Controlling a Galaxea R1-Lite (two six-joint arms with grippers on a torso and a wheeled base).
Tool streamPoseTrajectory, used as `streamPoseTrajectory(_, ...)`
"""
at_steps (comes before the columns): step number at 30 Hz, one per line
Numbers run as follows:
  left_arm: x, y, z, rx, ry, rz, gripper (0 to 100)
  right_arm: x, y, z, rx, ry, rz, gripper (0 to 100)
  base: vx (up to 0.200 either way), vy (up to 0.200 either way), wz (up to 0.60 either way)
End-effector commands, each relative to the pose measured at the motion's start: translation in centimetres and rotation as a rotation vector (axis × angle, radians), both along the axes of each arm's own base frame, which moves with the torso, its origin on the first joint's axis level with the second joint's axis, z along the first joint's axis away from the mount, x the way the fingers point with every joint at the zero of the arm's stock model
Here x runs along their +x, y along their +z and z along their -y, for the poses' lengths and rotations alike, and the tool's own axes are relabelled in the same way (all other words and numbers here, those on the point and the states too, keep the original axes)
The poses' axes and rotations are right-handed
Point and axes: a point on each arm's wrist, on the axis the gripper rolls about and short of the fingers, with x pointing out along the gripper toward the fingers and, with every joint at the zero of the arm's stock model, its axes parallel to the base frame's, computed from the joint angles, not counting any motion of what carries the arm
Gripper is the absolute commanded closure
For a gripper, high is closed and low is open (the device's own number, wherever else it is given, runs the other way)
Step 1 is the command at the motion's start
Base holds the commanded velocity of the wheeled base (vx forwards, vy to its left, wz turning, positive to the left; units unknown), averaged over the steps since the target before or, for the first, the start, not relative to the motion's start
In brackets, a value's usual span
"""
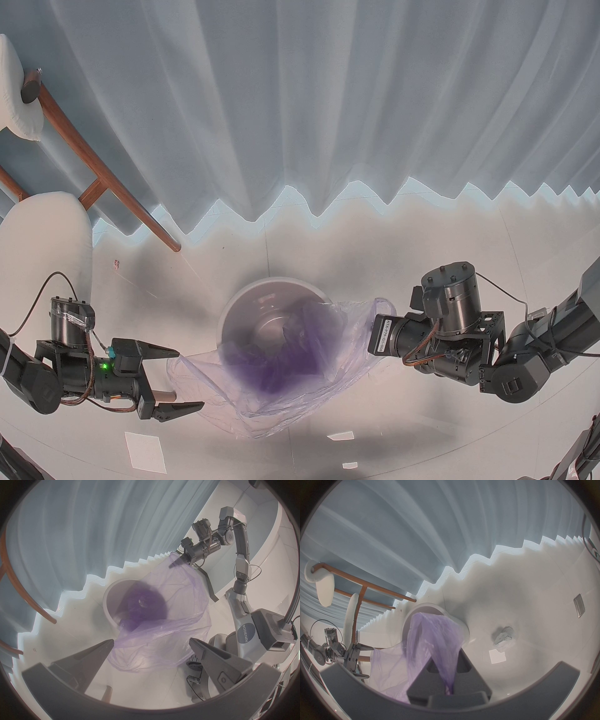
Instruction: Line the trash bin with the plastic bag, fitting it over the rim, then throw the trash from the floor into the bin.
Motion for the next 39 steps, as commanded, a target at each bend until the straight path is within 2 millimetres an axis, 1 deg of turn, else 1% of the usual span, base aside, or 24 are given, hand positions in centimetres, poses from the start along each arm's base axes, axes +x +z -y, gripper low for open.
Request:
streamPoseTrajectory(1, 1.1, -0.7, 0.0, 0.007, 0.005, -0.025, 0, 0.0, -0.1, 0.0, -0.002, 0.0, -0.002, 100, 0.0, 0.0, 0.0)
streamPoseTrajectory(2, 2.1, -0.7, 0.1, 0.008, 0.007, -0.015, 0, 0.0, -0.1, 0.0, -0.002, 0.0, -0.002, 100, 0.0, 0.0, 0.0)
streamPoseTrajectory(4, 3.0, -0.6, 0.2, 0.011, 0.012, -0.003, 0, 0.0, 0.0, 0.0, 0.0, 0.0, -0.001, 100, 0.0, 0.0, 0.0)
streamPoseTrajectory(9, 4.4, -0.7, 0.3, 0.014, 0.015, 0.007, 0, 0.0, 0.1, 0.0, 0.002, 0.0, 0.002, 100, 0.0, 0.0, 0.0)
streamPoseTrajectory(19, 4.5, -1.4, -0.1, 0.018, 0.03, -0.019, 0, -0.1, 0.1, 0.0, 0.002, 0.0, 0.002, 100, 0.0, 0.0, 0.0)
streamPoseTrajectory(27, 5.7, -2.7, 0.1, 0.034, 0.046, -0.051, 0, -0.2, 0.2, 0.0, 0.002, 0.001, 0.005, 100, 0.0, 0.0, 0.0)
streamPoseTrajectory(28, 5.7, -2.7, 0.2, 0.034, 0.045, -0.054, 100, -0.2, 0.2, 0.1, 0.002, 0.001, 0.005, 100, 0.0, 0.0, 0.0)
streamPoseTrajectory(32, 6.4, -3.2, 0.5, 0.034, 0.04, -0.06, 100, -0.4, 0.3, 0.1, 0.001, -0.001, 0.007, 100, 0.0, 0.0, 0.0)
streamPoseTrajectory(34, 6.5, -3.1, 0.8, 0.029, 0.035, -0.064, 100, -0.5, 0.4, 0.1, 0.002, 0.001, 0.009, 100, 0.0, 0.0, 0.0)
streamPoseTrajectory(36, 6.3, -3.0, 0.9, 0.023, 0.036, -0.07, 100, -0.6, 0.4, 0.1, 0.001, 0.002, 0.011, 100, 0.0, 0.0, 0.0)
streamPoseTrajectory(37, 5.8, -2.9, 1.2, 0.008, 0.044, -0.084, 100, -0.5, 0.5, 0.2, -0.002, 0.002, 0.015, 100, 0.0, 0.0, 0.0)
streamPoseTrajectory(39, 5.1, -1.9, 1.6, -0.021, 0.059, -0.069, 100, -0.3, 0.9, 0.2, 0.006, -0.001, 0.026, 100, 0.0, 0.0, 0.0)
